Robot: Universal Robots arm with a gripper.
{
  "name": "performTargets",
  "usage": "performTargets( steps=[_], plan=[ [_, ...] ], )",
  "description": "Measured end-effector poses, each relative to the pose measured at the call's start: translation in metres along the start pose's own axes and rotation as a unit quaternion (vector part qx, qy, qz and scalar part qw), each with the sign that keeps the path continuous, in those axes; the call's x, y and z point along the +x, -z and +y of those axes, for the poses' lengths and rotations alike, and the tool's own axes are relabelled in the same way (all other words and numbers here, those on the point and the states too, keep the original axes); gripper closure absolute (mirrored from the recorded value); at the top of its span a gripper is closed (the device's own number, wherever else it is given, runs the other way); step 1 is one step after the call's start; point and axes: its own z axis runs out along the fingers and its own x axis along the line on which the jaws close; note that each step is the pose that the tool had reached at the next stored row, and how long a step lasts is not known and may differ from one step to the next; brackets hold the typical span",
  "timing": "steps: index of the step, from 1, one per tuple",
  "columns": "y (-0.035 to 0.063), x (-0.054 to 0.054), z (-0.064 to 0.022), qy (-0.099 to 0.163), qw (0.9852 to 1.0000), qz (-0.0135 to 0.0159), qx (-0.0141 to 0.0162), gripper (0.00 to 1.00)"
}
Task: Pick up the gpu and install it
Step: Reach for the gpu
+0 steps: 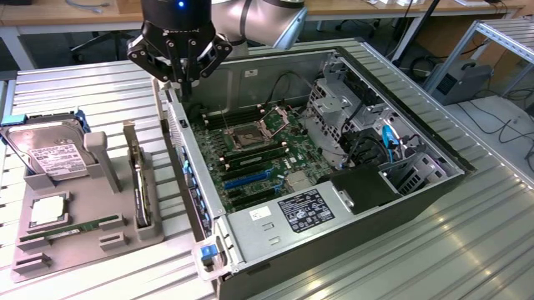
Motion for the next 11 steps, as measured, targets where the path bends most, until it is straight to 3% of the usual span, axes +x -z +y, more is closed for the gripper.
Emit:
performTargets(
  steps=[11],
  plan=[
    [0.0001,0.0035,-0.0003,0.000,1.0000,0.0000,0.0000,0.89]
  ],
)
